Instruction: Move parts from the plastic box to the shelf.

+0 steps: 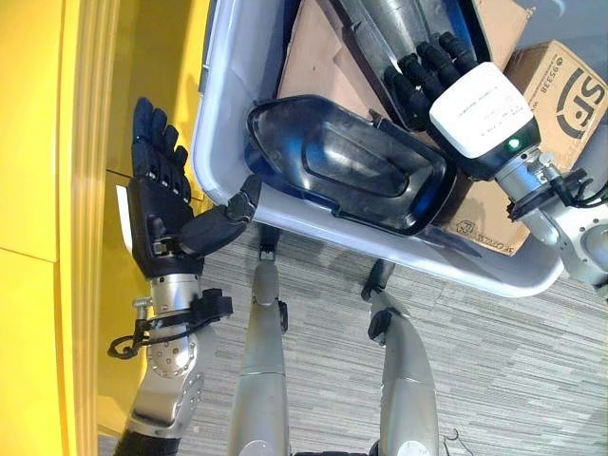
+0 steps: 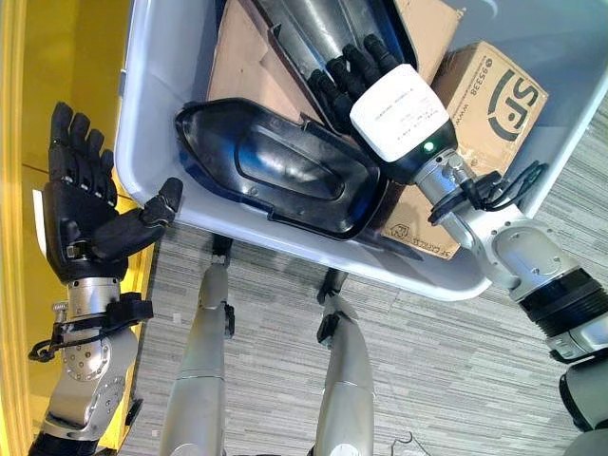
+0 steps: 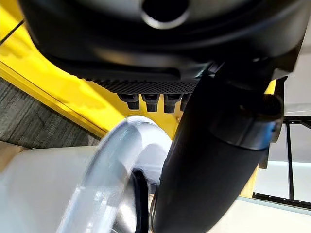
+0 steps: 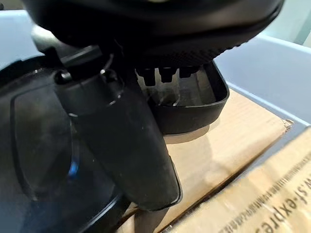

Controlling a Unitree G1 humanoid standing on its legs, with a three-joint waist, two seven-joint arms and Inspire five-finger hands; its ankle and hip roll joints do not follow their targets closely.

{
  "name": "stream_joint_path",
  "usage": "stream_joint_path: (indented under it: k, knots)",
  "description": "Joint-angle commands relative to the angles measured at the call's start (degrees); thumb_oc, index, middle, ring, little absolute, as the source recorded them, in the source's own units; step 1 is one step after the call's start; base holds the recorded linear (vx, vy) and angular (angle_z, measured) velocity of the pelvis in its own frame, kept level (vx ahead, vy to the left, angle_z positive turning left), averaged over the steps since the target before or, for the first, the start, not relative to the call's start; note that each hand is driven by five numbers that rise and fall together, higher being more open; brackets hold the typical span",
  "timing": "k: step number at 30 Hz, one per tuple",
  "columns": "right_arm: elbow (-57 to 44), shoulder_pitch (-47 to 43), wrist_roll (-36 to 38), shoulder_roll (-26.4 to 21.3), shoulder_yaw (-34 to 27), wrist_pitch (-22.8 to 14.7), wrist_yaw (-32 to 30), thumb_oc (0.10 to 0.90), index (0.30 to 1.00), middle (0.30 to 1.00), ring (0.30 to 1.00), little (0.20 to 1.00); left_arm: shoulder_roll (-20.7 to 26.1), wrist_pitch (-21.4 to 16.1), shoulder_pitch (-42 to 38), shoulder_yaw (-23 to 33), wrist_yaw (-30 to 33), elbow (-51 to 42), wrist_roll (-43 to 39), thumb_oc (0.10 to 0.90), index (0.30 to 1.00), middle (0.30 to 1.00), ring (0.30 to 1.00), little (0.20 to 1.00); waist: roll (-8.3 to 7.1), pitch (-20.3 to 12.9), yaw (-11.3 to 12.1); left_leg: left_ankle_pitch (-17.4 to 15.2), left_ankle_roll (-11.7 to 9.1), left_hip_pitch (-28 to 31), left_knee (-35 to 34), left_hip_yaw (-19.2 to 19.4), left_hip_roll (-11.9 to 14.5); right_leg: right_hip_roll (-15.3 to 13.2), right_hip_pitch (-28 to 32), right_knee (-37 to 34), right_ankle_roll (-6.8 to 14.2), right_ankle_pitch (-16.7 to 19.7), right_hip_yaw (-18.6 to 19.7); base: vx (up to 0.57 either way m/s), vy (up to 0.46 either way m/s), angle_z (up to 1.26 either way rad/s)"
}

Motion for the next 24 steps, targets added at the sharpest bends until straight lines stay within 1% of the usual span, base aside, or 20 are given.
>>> stream_joint_path:
  k: [1,3,4,5,9,15,16,17,24]
  knots:
    - [4.79,-8.79,1.32,2.60,5.56,0.82,-2.45,0.900,1.000,1.000,1.000,1.000,0.93,-6.02,-0.41,1.52,0.07,-8.23,2.45,0.900,1.000,1.000,1.000,1.000,1.29,-0.44,0.88,-11.67,-0.39,0.25,7.85,1.40,0.78,2.84,3.63,-7.03,0.00,3.12,0.74,-0.05,0.004,0.03]
    - [7.47,-9.75,1.37,4.43,6.93,1.29,-2.33,0.900,1.000,1.000,1.000,1.000,1.18,-6.01,-0.66,1.35,0.17,-8.11,2.26,0.900,1.000,1.000,1.000,1.000,1.31,-0.44,1.21,-12.35,-0.26,-1.42,9.91,1.14,0.67,2.90,2.04,-5.44,-0.27,2.64,0.84,-0.06,0.000,0.03]
    - [10.37,-10.21,1.79,5.92,7.59,1.89,-2.39,0.900,1.000,1.000,1.000,1.000,1.45,-6.02,-1.04,1.14,0.38,-7.95,2.14,0.900,1.000,1.000,1.000,1.000,1.85,-0.44,1.58,-12.84,-0.22,-3.33,12.04,0.86,0.35,2.88,0.46,-3.18,-0.59,1.92,1.08,-0.05,0.000,0.00]
    - [10.62,-10.49,1.82,6.01,7.78,1.85,-2.53,0.900,1.000,1.000,1.000,1.000,1.44,-6.03,-1.13,1.19,0.40,-7.91,2.14,0.900,1.000,1.000,1.000,1.000,1.86,-0.44,1.52,-13.04,-0.23,-3.69,12.48,0.80,0.33,2.84,0.15,-2.80,-0.60,1.74,1.09,-0.06,0.001,0.01]
    - [15.58,-11.35,2.56,8.11,9.47,2.39,-2.44,0.900,1.000,1.000,1.000,1.000,1.57,-5.99,-1.80,0.35,0.40,-7.23,1.55,0.900,1.000,1.000,1.000,1.000,2.86,-0.44,1.50,-13.80,-0.14,-7.29,16.62,-0.01,-0.30,2.41,-3.23,1.63,-1.22,0.48,1.38,-0.06,0.002,0.03]
    - [21.49,-11.45,4.76,11.09,9.97,2.66,-2.62,0.900,1.000,1.000,1.000,1.000,1.95,-6.07,-2.45,-0.12,0.23,-6.42,1.03,0.900,1.000,1.000,1.000,1.000,3.40,-0.44,1.73,-14.28,0.01,-9.58,19.30,-0.78,-0.68,2.44,-5.81,4.73,-1.83,-0.51,2.00,-0.05,-0.001,0.05]
    - [22.39,-11.48,4.95,11.73,10.10,2.71,-2.58,0.718,0.745,0.745,0.745,0.745,2.00,-6.07,-2.56,-0.27,0.22,-6.43,0.92,0.900,1.000,1.000,1.000,1.000,3.48,-0.44,1.81,-14.36,0.05,-9.76,19.70,-0.83,-0.71,2.38,-6.04,5.01,-1.88,-0.50,1.93,-0.02,0.006,-0.15]
    - [23.90,-11.66,5.20,12.64,10.57,2.81,-2.63,0.400,0.300,0.300,0.300,0.300,2.11,-6.09,-2.81,-0.28,0.32,-6.22,0.88,0.900,1.000,1.000,1.000,1.000,3.57,-0.44,1.87,-14.61,0.14,-10.07,20.29,-0.81,-0.63,2.42,-6.49,5.67,-1.93,-0.63,2.16,-0.02,0.011,-0.13]
    - [22.58,-9.11,5.11,13.46,8.76,2.70,-2.72,0.400,0.300,0.300,0.300,0.300,1.47,-6.15,-3.36,-0.39,0.24,-6.14,0.47,0.900,1.000,1.000,1.000,1.000,3.70,-0.44,1.21,-14.75,0.25,-9.26,20.29,-0.55,-0.71,2.06,-6.14,6.24,-1.88,-1.06,2.31,0.00,0.006,-0.10]
